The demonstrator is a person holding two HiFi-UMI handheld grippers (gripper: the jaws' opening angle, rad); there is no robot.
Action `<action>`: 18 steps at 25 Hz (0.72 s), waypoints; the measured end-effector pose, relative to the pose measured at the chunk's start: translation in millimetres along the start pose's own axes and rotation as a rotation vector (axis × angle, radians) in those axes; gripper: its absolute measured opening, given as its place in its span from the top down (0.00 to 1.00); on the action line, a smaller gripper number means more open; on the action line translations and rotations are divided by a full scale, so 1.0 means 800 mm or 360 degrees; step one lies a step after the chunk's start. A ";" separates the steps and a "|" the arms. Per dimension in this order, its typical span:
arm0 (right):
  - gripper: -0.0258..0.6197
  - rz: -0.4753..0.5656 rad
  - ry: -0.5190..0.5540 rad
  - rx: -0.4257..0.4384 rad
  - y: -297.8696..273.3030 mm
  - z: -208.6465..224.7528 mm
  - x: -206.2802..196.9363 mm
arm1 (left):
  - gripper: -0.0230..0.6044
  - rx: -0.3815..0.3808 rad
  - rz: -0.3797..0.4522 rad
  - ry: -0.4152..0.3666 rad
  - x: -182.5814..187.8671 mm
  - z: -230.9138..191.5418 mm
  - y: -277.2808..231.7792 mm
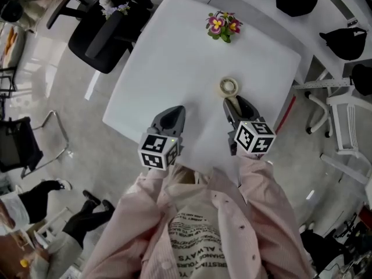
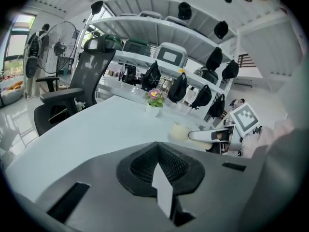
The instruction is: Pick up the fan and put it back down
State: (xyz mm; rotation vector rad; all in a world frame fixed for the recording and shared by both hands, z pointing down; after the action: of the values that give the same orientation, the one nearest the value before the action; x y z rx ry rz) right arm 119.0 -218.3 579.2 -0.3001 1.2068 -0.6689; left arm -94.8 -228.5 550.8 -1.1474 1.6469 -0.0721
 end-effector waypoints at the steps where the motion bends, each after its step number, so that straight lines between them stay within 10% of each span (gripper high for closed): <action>1: 0.68 -0.0009 0.0000 -0.0007 -0.003 0.002 -0.003 | 0.96 -0.0004 -0.0011 0.0005 -0.003 -0.001 -0.003; 18: 0.68 -0.0126 0.0083 -0.0088 -0.019 0.006 -0.039 | 0.96 -0.0025 -0.0123 0.0035 -0.031 -0.008 -0.017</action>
State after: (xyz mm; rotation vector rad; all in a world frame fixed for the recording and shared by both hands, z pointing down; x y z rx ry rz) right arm 112.5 -211.5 612.9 -0.3804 1.2697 -0.7165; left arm -92.2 -221.2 578.5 -1.2257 1.6249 -0.1217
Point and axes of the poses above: the fingertips, and each gripper's own axes: y backward along the fingers, z to its right, x out of its top, the point moved 5 cm from there along y, backward along the fingers, and after that the axes turned 7 degrees about y, right-handed, at the moved point
